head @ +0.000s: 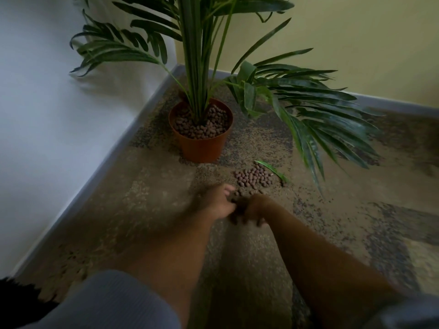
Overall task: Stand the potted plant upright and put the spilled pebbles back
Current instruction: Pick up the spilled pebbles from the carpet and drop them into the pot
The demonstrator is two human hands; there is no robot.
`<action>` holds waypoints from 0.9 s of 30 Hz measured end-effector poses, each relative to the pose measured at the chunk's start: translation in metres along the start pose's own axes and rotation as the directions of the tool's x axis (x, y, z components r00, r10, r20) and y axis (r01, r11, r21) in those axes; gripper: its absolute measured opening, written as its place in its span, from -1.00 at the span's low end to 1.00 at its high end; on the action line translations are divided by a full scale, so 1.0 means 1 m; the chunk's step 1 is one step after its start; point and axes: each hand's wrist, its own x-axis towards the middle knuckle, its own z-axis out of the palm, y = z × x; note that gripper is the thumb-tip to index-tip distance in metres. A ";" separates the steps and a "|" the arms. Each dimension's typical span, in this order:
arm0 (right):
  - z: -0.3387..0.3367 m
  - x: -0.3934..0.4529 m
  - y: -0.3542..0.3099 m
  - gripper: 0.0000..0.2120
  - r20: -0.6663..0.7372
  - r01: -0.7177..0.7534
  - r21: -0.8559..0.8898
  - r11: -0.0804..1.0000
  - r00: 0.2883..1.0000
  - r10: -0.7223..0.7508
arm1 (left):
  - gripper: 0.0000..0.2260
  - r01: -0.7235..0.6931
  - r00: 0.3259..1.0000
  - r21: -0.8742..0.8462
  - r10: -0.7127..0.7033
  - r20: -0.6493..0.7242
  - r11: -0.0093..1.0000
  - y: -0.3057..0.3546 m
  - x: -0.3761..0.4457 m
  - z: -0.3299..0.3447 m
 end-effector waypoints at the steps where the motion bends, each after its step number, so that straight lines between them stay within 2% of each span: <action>1: 0.005 0.002 0.003 -0.62 0.000 -0.018 0.011 1.000 1.000 0.018 | -0.46 0.012 0.999 0.049 -0.014 0.040 0.999 -0.002 -0.002 0.003; 4: 0.016 0.007 0.007 -0.46 -0.102 0.051 -0.005 0.999 0.993 -0.051 | -0.36 -0.046 0.998 0.264 0.036 0.044 0.963 -0.009 0.000 0.011; 7: 0.020 0.012 0.011 -0.44 -0.195 0.160 -0.027 0.987 0.967 -0.162 | -0.44 -0.091 0.996 0.359 0.092 0.016 0.929 -0.011 0.004 0.015; 11: 0.024 0.016 0.016 -0.52 -0.263 0.236 0.013 0.972 0.938 -0.225 | -0.55 -0.144 0.987 0.372 0.161 -0.015 0.917 -0.007 0.004 0.015; 16: 0.027 0.018 0.021 -0.62 -0.294 0.292 0.032 0.956 0.917 -0.270 | -0.71 -0.158 0.987 0.326 0.158 0.027 0.932 -0.004 0.001 0.016; 21: 0.029 0.015 0.020 -0.73 -0.329 0.355 0.014 0.935 0.885 -0.330 | -0.69 -0.125 0.992 0.332 0.120 0.035 0.935 -0.003 -0.003 0.012; 23: 0.030 0.016 0.018 -0.77 -0.340 0.354 0.059 0.933 0.886 -0.315 | -0.69 -0.112 0.994 0.346 0.108 0.029 0.932 -0.003 -0.005 0.010; 27: 0.032 0.017 0.013 -0.79 -0.356 0.366 0.112 0.924 0.883 -0.307 | -0.55 -0.075 0.997 0.333 0.067 0.036 0.940 -0.005 -0.009 0.008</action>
